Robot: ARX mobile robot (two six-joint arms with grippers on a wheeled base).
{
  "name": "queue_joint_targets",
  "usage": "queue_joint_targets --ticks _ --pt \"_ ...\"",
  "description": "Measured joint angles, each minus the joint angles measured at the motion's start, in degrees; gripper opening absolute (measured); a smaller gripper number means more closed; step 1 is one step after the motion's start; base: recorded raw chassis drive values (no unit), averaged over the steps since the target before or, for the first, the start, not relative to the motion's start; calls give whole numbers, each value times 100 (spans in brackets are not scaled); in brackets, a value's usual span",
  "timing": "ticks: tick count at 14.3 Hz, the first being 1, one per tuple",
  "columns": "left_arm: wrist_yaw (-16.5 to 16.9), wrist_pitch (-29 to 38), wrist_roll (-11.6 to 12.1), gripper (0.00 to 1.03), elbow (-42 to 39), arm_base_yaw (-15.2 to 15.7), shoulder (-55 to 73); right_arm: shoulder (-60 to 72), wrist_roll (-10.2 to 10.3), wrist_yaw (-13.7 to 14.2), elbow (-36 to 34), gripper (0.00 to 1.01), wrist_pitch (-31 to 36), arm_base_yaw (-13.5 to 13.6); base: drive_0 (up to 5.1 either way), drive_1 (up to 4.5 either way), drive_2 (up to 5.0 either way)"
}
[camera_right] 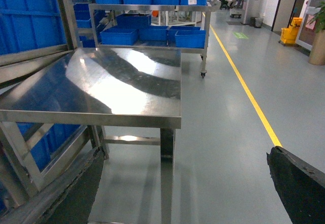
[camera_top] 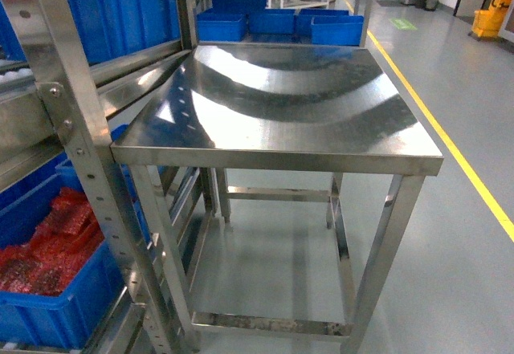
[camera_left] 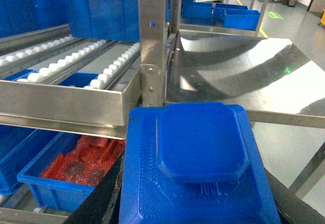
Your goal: Pick blue part to blue bin on bottom shelf
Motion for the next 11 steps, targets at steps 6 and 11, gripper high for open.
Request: queue_joint_targets --ticks 6,11 --pt "-15 4 2 43 0 0 -2 0 2 -11 0 98 -2 0 -485 261 261" --pt "-17 -4 0 43 0 0 -4 0 0 -11 0 98 -7 0 -485 261 261"
